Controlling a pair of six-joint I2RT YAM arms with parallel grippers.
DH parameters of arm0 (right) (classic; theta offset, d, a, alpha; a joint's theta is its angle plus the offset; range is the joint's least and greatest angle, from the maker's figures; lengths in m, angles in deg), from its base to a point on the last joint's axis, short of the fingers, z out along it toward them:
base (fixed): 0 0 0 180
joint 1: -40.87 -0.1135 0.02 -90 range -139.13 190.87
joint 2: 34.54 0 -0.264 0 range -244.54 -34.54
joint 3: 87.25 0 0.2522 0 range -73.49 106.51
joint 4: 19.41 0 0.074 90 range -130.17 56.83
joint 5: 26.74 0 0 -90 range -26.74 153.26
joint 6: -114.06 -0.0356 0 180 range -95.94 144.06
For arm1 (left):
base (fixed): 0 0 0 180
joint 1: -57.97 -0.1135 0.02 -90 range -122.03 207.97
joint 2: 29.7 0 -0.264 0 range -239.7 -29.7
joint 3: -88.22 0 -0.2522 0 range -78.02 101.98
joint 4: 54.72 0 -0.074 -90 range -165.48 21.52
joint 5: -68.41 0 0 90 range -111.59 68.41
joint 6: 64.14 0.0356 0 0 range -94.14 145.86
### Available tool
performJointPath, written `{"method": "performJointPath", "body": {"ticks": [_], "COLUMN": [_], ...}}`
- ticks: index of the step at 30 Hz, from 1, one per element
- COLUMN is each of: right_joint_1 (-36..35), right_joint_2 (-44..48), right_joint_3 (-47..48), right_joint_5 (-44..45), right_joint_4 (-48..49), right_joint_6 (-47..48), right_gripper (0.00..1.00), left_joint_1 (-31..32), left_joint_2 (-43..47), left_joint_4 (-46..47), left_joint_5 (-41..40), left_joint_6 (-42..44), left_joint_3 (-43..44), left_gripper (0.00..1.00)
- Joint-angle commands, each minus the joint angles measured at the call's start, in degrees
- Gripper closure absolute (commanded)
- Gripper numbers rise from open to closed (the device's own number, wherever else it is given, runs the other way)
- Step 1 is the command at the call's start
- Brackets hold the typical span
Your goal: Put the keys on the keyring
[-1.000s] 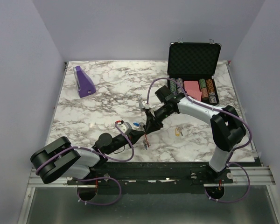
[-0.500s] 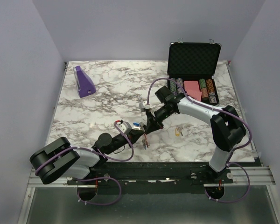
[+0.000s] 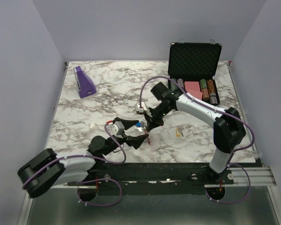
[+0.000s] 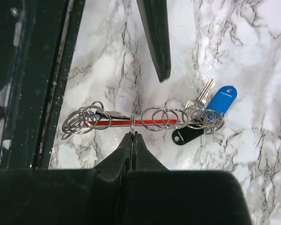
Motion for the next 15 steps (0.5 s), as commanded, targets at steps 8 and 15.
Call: {"method": "performJointPath", "body": {"ticks": [8, 15], "right_joint_1": [-4.22, -4.22], "right_joint_2": [-0.77, -1.12], "right_joint_3": [5.22, 6.10], "right_joint_5": [20.81, 16.86], "right_joint_4": [-9.57, -9.66], "right_joint_6": [2.36, 2.72], "right_gripper": [0.99, 0.99], "left_joint_1": [0.10, 0.10], "left_joint_2": [28.82, 18.11], "left_joint_4": [-29.40, -25.38], "left_joint_5": [-3.35, 1.31], "left_joint_6": [6.70, 7.13], "left_joint_3": [-6.13, -3.66], "left_gripper": [0.01, 0.04]}}
